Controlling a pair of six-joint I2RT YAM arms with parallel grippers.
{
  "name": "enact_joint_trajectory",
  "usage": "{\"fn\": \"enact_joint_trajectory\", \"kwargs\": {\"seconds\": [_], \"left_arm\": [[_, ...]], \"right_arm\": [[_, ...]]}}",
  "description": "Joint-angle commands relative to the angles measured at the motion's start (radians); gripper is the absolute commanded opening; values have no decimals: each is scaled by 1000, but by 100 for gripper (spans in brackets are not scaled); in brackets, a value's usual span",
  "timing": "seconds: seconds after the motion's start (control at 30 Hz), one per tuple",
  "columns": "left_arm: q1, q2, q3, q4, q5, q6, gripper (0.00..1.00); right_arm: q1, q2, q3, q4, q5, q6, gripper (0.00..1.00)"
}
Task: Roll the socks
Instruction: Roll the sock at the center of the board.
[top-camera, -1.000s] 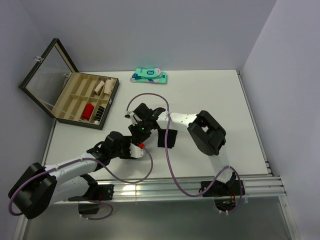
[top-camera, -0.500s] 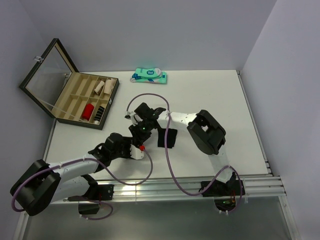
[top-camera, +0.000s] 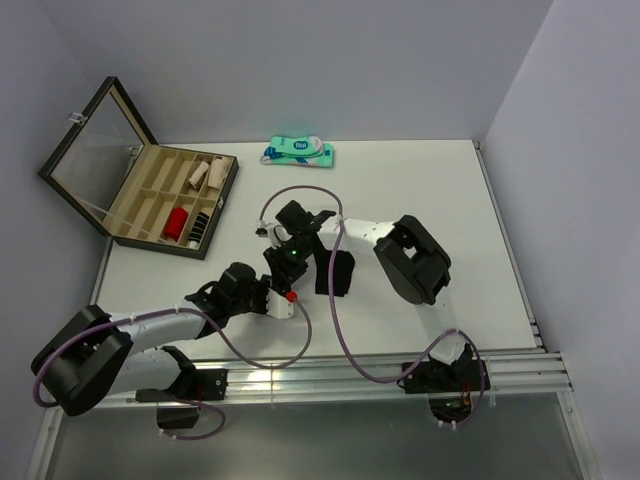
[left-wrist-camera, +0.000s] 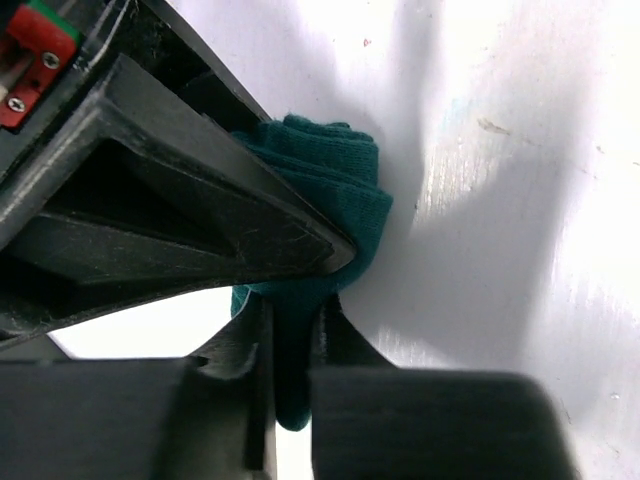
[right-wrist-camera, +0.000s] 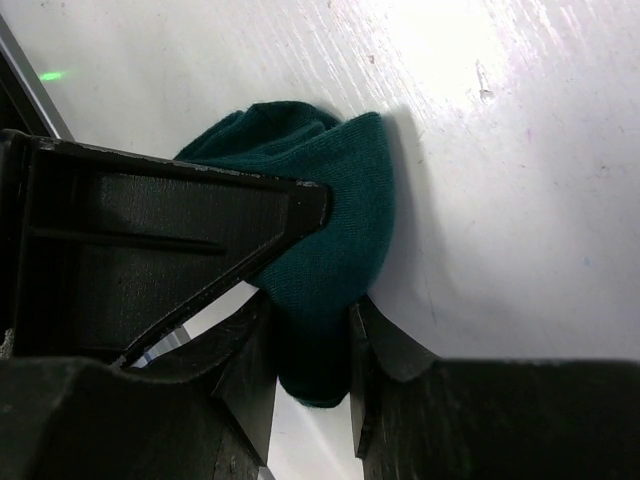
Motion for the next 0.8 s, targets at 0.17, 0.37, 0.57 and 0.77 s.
{"fn": "enact_joint_trajectory", "kwargs": {"seconds": [0.17,0.37,0.57,0.77], "left_arm": [[-7,56,30,-119,35,-70,1],[-7,60,60,-144,38,-128,1],[-4,67,100,-164,41,-192,0],[23,73,169,-182,54,-275,0]], "right_arm": [[7,-95,-58,-11,42,64,42],[-44,-217,-159,69,163,156,55],[-125,-385,-282,156,243,240,56],[-185,-501,-377,224,294,299,54]]}}
